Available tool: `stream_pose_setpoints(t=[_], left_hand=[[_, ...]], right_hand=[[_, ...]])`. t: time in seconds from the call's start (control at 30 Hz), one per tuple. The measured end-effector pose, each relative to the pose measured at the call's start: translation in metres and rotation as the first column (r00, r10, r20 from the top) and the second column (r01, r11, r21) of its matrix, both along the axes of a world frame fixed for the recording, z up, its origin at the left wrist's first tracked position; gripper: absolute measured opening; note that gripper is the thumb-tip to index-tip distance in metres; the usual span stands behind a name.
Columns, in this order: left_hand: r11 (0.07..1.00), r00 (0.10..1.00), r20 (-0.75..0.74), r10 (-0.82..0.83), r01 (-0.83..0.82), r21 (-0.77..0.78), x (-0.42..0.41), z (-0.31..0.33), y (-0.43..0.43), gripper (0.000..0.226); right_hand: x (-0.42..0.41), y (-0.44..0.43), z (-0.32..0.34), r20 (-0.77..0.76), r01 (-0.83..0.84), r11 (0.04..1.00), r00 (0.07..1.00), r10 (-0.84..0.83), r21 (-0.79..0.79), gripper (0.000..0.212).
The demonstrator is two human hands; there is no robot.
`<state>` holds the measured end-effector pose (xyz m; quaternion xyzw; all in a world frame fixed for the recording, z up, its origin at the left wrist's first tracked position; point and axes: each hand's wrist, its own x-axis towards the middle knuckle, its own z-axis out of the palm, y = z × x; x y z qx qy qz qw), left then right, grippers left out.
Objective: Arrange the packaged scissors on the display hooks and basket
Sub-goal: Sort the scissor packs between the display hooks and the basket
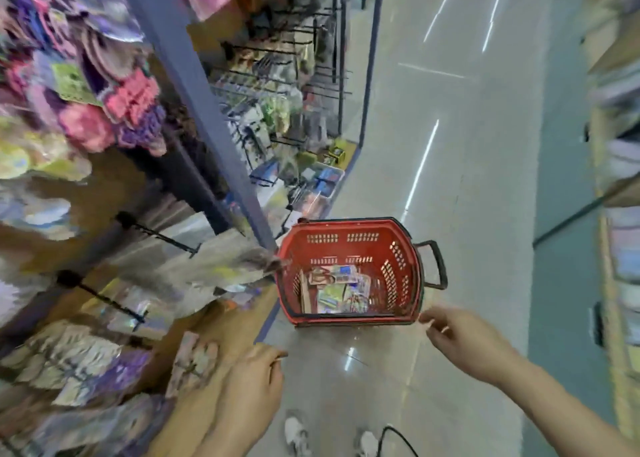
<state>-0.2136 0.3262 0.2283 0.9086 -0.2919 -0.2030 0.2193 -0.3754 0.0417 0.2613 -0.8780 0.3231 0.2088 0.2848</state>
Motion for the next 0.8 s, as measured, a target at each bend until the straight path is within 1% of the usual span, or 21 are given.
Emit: stream_pose_setpoints(t=[0.07,0.23,0.33,0.4,0.5,0.57,0.67,0.73,0.8], left_hand=[[0.998,0.997,-0.071,0.003,0.001,0.058,0.015,-0.018,-0.031,0.026],[0.998,0.988,-0.151,0.036,-0.027,0.057,0.072,-0.088,-0.103,0.028],[0.994,0.981,-0.181,0.063,-0.046,0.099,0.115,-0.145,-0.149,0.025],[0.989,0.974,-0.215,0.073,-0.044,0.139,0.141,-0.195,-0.179,0.025],[0.976,0.950,-0.293,0.108,-0.045,0.211,0.168,-0.280,-0.215,0.030],[0.963,0.939,-0.323,0.114,-0.025,0.267,0.180,-0.339,-0.235,0.031],[0.939,0.909,-0.382,0.167,-0.029,0.342,0.191,-0.436,-0.256,0.031],[0.927,0.881,-0.413,0.229,-0.067,0.370,0.194,-0.501,-0.264,0.031],[0.902,0.864,-0.427,0.265,-0.065,0.427,0.195,-0.561,-0.270,0.036]], right_hand=[[0.002,-0.022,-0.019,-0.018,0.091,0.995,0.996,-0.091,0.031,0.029],[0.044,-0.069,-0.076,-0.032,0.248,0.962,0.969,-0.246,0.115,0.016],[0.082,-0.094,-0.133,-0.046,0.343,0.926,0.939,-0.340,0.161,0.014],[0.108,-0.110,-0.186,-0.053,0.415,0.891,0.909,-0.413,0.185,0.019],[0.146,-0.127,-0.278,-0.077,0.525,0.811,0.848,-0.525,0.258,0.031],[0.170,-0.136,-0.344,-0.116,0.544,0.790,0.837,-0.535,0.284,0.038],[0.199,-0.143,-0.451,-0.210,0.601,0.724,0.798,-0.565,0.338,0.044],[0.210,-0.148,-0.524,-0.258,0.601,0.724,0.799,-0.543,0.339,0.048],[0.218,-0.150,-0.583,-0.292,0.614,0.712,0.789,-0.541,0.341,0.048]])
